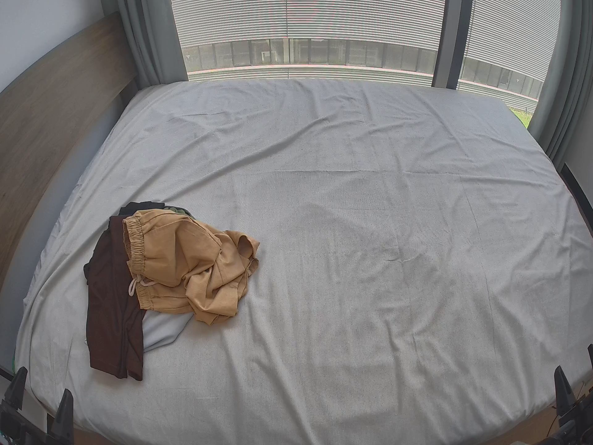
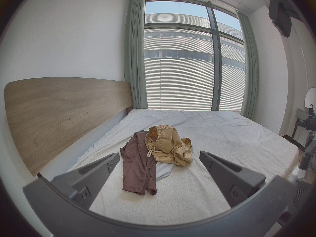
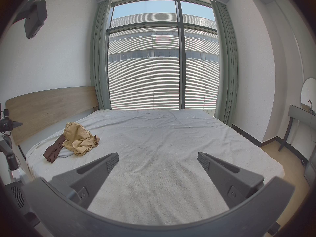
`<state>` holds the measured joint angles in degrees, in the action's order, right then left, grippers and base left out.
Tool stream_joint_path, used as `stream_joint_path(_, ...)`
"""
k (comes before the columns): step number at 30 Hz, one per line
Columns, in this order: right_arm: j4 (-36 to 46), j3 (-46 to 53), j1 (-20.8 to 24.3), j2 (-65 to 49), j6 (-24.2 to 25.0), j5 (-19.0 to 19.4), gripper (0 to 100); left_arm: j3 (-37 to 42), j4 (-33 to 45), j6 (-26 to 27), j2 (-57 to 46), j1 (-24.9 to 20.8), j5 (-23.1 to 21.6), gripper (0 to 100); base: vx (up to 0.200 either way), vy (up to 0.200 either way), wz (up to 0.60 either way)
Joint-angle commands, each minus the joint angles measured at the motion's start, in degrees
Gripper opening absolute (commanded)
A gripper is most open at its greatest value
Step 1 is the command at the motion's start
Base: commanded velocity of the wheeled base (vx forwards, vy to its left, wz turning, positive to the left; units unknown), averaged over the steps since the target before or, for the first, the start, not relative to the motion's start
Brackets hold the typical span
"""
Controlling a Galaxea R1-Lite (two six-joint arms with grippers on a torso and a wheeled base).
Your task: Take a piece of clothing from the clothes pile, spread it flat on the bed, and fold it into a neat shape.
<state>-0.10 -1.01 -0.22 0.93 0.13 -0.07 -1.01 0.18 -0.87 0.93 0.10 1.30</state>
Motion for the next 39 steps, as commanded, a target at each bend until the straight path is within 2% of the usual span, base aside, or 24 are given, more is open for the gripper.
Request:
stream_joint_path(1,0.1,1.0,0.0,-0.9,0.0,0.1,100,1.0,-0.1,-0.3,-0.8,0.1,-0.2,100,0.0,0.0,0.0)
stream_joint_path(13,0.0,0.9,0.0,-0.9,0.0,0.1,100,1.0,-0.4,0.2,-0.8,0.1,-0.5,100,0.0,0.0,0.0)
stream_joint_path(18,0.0,0.9,0.0,-0.9,0.1,-0.1,100,-8.5,-3.2,-0.4,3.0,-0.2,-0.5,100,0.0,0.0,0.0)
stream_joint_path(29,0.0,0.9,0.0,-0.9,0.0,0.0,100,-8.8,-3.7,-0.5,8.1,-1.6,-0.8,100,0.0,0.0,0.0)
stream_joint_path(35,0.1,0.9,0.0,-0.9,0.0,0.0,100,-13.1,-3.9,-3.0,13.0,-2.5,-1.0,100,0.0,0.0,0.0)
stream_joint_path(39,0.0,1.0,0.0,-0.9,-0.1,-0.1,100,-20.3,-3.9,-5.8,19.9,-2.9,-2.8,100,0.0,0.0,0.0)
